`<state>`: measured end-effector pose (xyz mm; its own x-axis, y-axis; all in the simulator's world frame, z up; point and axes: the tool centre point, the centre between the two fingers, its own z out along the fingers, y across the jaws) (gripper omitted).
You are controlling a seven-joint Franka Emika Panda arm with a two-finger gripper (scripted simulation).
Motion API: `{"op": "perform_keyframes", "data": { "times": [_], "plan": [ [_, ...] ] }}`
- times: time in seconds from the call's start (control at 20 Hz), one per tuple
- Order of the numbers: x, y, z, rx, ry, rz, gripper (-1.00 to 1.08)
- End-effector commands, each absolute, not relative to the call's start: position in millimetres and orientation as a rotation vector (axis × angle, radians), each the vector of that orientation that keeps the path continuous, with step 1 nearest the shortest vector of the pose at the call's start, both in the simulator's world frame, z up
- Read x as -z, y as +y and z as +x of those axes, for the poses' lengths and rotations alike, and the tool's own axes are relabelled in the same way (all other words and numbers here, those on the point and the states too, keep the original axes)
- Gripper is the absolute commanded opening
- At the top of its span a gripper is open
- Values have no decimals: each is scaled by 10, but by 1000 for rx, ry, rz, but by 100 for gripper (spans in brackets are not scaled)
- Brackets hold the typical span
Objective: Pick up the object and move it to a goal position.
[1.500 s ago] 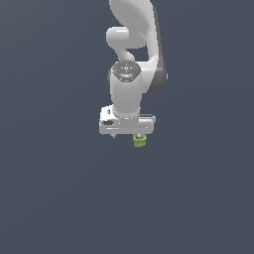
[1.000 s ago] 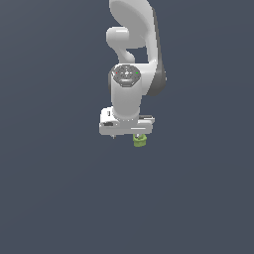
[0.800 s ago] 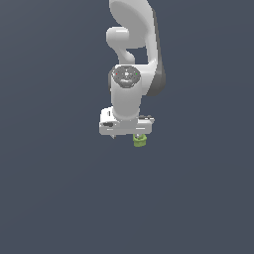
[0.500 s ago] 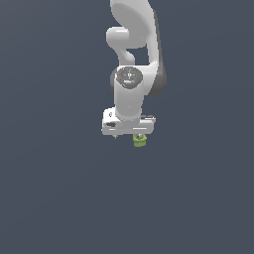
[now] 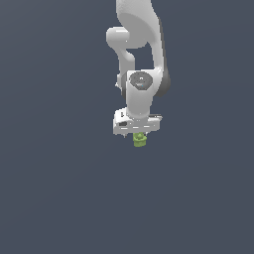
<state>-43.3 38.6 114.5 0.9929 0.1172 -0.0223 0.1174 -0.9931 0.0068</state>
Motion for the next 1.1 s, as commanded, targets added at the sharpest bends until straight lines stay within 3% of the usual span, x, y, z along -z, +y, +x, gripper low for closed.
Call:
{"op": "perform_keyframes", "data": {
  "times": [0.0,1.05],
  "plan": [
    [-1059,487,-533,22,216,3129,100],
    [-644,668,-745,1,276,3129,100]
  ]
}}
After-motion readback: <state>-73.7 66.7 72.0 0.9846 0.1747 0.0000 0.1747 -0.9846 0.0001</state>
